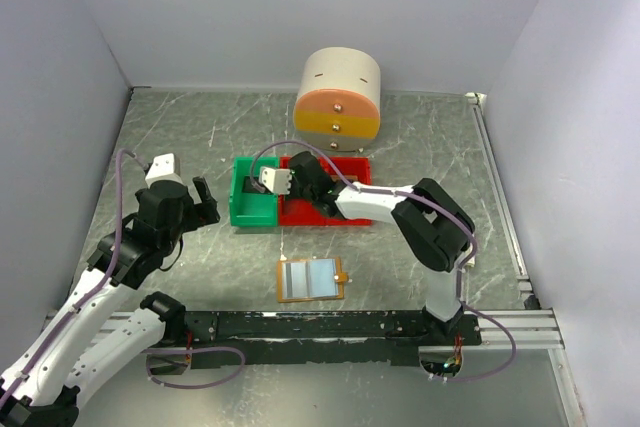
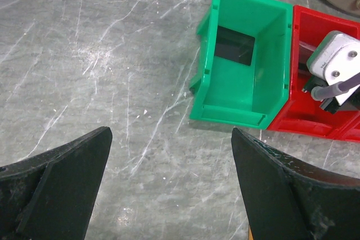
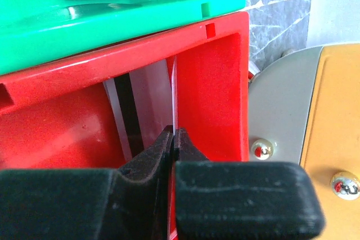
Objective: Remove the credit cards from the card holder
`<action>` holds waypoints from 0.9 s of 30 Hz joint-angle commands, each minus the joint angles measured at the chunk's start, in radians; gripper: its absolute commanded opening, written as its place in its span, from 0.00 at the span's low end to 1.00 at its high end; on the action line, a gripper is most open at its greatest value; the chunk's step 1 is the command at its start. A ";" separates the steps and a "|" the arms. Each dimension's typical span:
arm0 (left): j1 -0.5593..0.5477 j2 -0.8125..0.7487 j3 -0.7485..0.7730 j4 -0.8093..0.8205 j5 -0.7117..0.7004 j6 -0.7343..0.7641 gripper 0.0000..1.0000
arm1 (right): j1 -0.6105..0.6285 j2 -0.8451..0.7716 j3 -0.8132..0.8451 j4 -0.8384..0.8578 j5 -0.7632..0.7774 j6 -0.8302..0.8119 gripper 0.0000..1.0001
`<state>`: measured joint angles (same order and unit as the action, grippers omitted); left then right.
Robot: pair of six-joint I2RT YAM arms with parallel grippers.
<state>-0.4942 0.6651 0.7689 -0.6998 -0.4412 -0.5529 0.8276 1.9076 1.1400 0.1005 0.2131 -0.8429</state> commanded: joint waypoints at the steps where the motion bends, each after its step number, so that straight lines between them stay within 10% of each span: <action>1: 0.008 0.000 -0.008 0.010 -0.018 0.017 1.00 | -0.018 0.030 0.021 0.054 -0.021 -0.055 0.00; 27: 0.010 0.005 -0.008 0.016 -0.005 0.025 0.99 | -0.027 0.028 -0.017 -0.019 -0.064 -0.034 0.49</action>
<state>-0.4931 0.6724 0.7689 -0.6998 -0.4408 -0.5407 0.8124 1.9476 1.1271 0.1062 0.1558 -0.8917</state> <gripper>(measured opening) 0.995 0.479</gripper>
